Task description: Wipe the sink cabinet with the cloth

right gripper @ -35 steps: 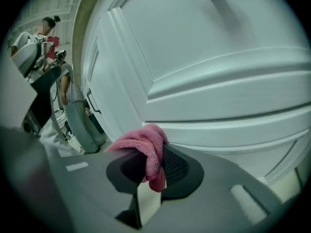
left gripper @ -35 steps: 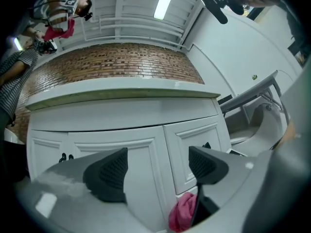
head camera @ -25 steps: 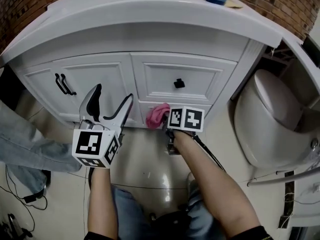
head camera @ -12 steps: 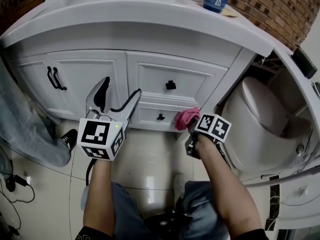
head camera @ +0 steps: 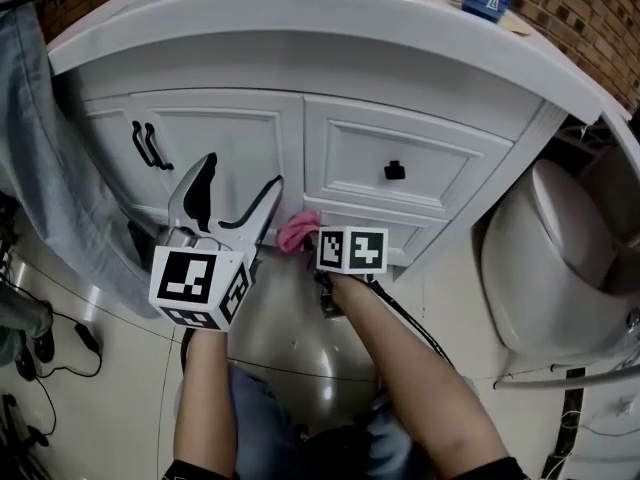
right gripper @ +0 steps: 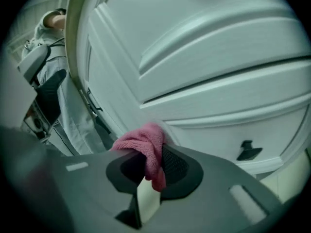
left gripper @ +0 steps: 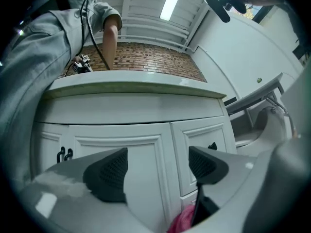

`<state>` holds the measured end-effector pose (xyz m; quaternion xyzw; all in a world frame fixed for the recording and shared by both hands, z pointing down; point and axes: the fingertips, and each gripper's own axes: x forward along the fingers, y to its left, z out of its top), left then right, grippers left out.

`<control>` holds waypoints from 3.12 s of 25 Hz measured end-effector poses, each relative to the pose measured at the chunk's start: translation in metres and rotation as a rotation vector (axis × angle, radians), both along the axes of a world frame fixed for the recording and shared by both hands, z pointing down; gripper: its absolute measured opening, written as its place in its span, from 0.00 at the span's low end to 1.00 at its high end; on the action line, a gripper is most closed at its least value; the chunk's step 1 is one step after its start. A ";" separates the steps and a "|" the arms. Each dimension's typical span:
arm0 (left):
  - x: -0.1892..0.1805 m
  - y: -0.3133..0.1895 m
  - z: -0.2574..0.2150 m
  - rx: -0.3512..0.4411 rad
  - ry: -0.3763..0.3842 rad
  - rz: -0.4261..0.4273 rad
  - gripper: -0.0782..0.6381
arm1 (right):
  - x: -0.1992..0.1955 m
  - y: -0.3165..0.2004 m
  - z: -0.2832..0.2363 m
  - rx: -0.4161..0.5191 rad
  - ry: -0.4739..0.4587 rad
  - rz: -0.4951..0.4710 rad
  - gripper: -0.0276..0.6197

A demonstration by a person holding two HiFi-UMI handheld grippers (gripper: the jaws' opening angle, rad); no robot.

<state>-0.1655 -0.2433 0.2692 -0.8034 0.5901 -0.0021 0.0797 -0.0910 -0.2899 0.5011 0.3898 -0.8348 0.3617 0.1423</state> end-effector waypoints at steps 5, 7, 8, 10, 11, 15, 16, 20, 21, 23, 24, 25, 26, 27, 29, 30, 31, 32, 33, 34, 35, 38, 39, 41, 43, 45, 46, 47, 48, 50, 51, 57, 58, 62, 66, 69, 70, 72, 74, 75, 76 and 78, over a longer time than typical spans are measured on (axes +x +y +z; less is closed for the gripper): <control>-0.027 0.003 0.005 -0.023 0.014 -0.041 0.66 | -0.014 0.001 0.015 -0.096 -0.042 0.064 0.13; -0.029 0.002 0.003 -0.022 0.041 -0.033 0.66 | 0.003 -0.002 0.015 -0.100 -0.020 0.092 0.13; -0.027 0.001 0.002 -0.019 0.052 -0.026 0.66 | 0.015 -0.004 0.014 -0.097 -0.002 0.108 0.13; -0.020 0.000 0.001 -0.014 0.059 -0.008 0.66 | 0.045 -0.007 0.012 -0.087 0.031 0.144 0.13; -0.015 -0.001 0.000 -0.012 0.059 0.002 0.66 | 0.062 -0.007 0.010 -0.083 0.045 0.164 0.13; 0.006 -0.003 0.000 -0.012 0.051 0.043 0.66 | 0.130 -0.006 0.000 -0.067 0.092 0.238 0.13; 0.011 -0.002 0.000 -0.013 0.046 0.050 0.66 | 0.145 -0.006 -0.003 -0.061 0.092 0.253 0.13; 0.021 -0.002 -0.004 0.002 0.036 0.071 0.66 | 0.207 -0.006 -0.006 -0.061 0.115 0.372 0.13; 0.022 -0.003 -0.005 0.005 0.036 0.072 0.66 | 0.222 -0.006 -0.003 -0.065 0.129 0.407 0.13; 0.023 -0.004 -0.003 0.005 0.037 0.071 0.66 | 0.243 -0.007 0.002 -0.074 0.158 0.454 0.13; 0.023 -0.005 -0.002 0.003 0.038 0.070 0.66 | 0.248 -0.007 0.006 -0.079 0.169 0.459 0.13; 0.023 -0.005 -0.001 0.001 0.038 0.069 0.66 | 0.247 -0.005 0.009 -0.086 0.176 0.448 0.13; 0.022 -0.005 -0.001 0.000 0.038 0.067 0.66 | 0.240 -0.002 0.012 -0.093 0.176 0.416 0.13; 0.021 -0.005 -0.001 -0.001 0.038 0.065 0.66 | 0.224 0.002 0.015 -0.100 0.168 0.363 0.13; 0.019 -0.006 0.000 -0.001 0.036 0.061 0.66 | 0.179 0.011 0.018 -0.103 0.134 0.237 0.13; 0.018 -0.006 0.000 -0.001 0.036 0.059 0.66 | 0.153 0.015 0.018 -0.100 0.108 0.181 0.13; 0.017 -0.006 0.000 -0.001 0.035 0.056 0.66 | 0.126 0.018 0.019 -0.098 0.077 0.134 0.13; 0.016 -0.006 0.001 -0.002 0.033 0.054 0.66 | 0.101 0.021 0.020 -0.102 0.044 0.097 0.13; 0.015 -0.006 0.002 -0.004 0.028 0.050 0.66 | 0.078 0.022 0.023 -0.111 0.015 0.071 0.13; 0.013 -0.005 0.004 -0.007 0.021 0.045 0.66 | 0.057 0.023 0.026 -0.124 -0.009 0.055 0.13; 0.011 -0.005 0.006 -0.013 0.011 0.040 0.66 | 0.039 0.023 0.031 -0.140 -0.030 0.047 0.13; 0.001 -0.004 0.011 -0.029 -0.019 0.023 0.66 | -0.001 0.023 0.050 -0.209 -0.080 0.060 0.13; -0.002 -0.004 0.011 -0.031 -0.024 0.018 0.66 | -0.010 0.022 0.056 -0.231 -0.092 0.071 0.13; -0.009 -0.002 0.012 -0.034 -0.029 0.008 0.66 | -0.020 0.018 0.063 -0.253 -0.117 0.093 0.13; -0.014 -0.002 0.014 -0.041 -0.038 0.001 0.66 | -0.020 0.010 0.064 -0.251 -0.137 0.124 0.13; -0.018 -0.004 0.017 -0.048 -0.046 -0.001 0.66 | -0.005 0.002 0.066 -0.250 -0.144 0.175 0.13; -0.019 -0.005 0.017 -0.049 -0.046 -0.001 0.66 | 0.007 -0.001 0.067 -0.254 -0.139 0.203 0.13; -0.019 -0.006 0.017 -0.048 -0.042 0.000 0.66 | 0.020 -0.002 0.069 -0.259 -0.127 0.229 0.13; -0.018 -0.008 0.017 -0.046 -0.035 0.003 0.66 | 0.035 -0.003 0.070 -0.261 -0.110 0.252 0.13; -0.010 -0.011 0.016 -0.044 -0.022 0.015 0.66 | 0.069 -0.003 0.069 -0.249 -0.078 0.284 0.13; -0.004 -0.012 0.016 -0.043 -0.018 0.026 0.66 | 0.086 -0.001 0.068 -0.239 -0.062 0.288 0.13; 0.038 -0.008 0.006 -0.015 -0.014 0.097 0.66 | 0.213 0.004 0.068 -0.198 0.068 0.468 0.13; 0.044 -0.007 0.005 -0.012 -0.017 0.104 0.66 | 0.240 0.003 0.066 -0.189 0.061 0.542 0.13; 0.050 -0.006 0.005 -0.009 -0.034 0.109 0.66 | 0.299 0.006 0.067 -0.201 -0.037 0.731 0.13; 0.041 -0.008 0.007 -0.018 -0.028 0.086 0.66 | 0.260 0.004 0.079 -0.253 -0.126 0.637 0.13; 0.036 -0.008 0.008 -0.019 -0.034 0.077 0.66 | 0.187 0.002 0.089 -0.286 -0.145 0.452 0.13; 0.034 -0.007 0.008 -0.020 -0.041 0.075 0.66 | 0.158 0.002 0.090 -0.285 -0.153 0.394 0.13; 0.028 -0.006 0.009 -0.023 -0.050 0.064 0.66 | 0.098 0.001 0.089 -0.287 -0.205 0.304 0.13; 0.019 -0.004 0.011 -0.033 -0.052 0.047 0.66 | 0.044 0.001 0.089 -0.310 -0.302 0.264 0.13; 0.013 -0.002 0.013 -0.039 -0.055 0.037 0.66 | 0.021 0.001 0.090 -0.323 -0.353 0.259 0.13; 0.007 0.000 0.013 -0.044 -0.060 0.026 0.66 | 0.002 0.001 0.091 -0.334 -0.398 0.258 0.13; -0.006 0.005 0.012 -0.048 -0.071 0.002 0.66 | -0.021 -0.001 0.097 -0.348 -0.458 0.269 0.13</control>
